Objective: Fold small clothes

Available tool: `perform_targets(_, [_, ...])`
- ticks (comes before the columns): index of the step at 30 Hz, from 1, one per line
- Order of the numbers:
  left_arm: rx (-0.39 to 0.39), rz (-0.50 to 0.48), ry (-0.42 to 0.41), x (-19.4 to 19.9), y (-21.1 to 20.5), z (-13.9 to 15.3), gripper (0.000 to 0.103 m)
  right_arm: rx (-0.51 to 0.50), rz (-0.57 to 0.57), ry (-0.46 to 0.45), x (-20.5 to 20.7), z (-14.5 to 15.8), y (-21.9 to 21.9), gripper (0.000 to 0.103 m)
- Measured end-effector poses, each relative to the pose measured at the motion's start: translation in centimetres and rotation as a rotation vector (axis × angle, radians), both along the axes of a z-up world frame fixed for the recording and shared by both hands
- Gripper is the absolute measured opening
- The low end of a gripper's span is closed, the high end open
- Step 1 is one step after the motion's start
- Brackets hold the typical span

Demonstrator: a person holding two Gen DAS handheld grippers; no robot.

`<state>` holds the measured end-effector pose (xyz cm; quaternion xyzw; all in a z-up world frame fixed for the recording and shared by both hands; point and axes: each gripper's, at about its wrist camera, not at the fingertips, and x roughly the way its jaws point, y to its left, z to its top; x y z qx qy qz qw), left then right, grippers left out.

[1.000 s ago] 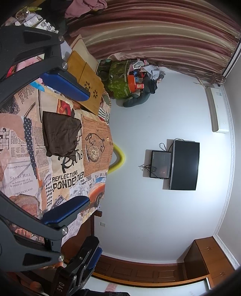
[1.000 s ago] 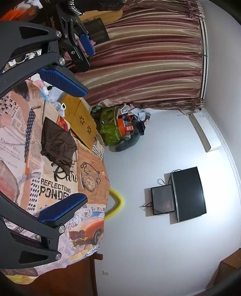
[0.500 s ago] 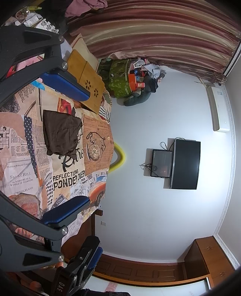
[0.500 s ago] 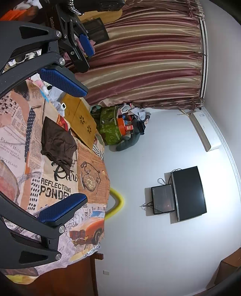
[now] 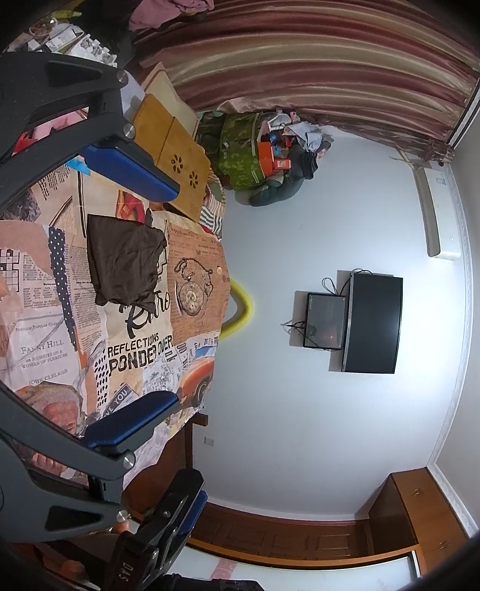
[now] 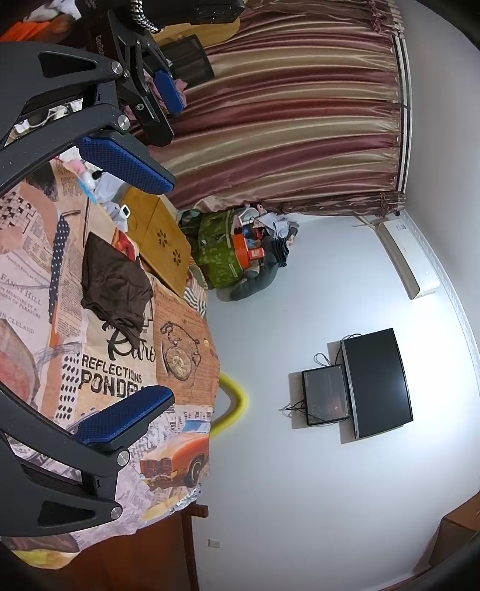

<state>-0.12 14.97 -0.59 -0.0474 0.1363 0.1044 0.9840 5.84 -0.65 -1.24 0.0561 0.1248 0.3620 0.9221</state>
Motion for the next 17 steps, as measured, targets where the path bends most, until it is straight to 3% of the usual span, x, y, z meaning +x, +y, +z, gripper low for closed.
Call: perform_targets(17, [0.009, -0.017, -0.004, -0.17, -0.13, 0.06, 0.103, -0.004, 0.001, 0.008, -0.02, -0.34, 0.01, 0.103])
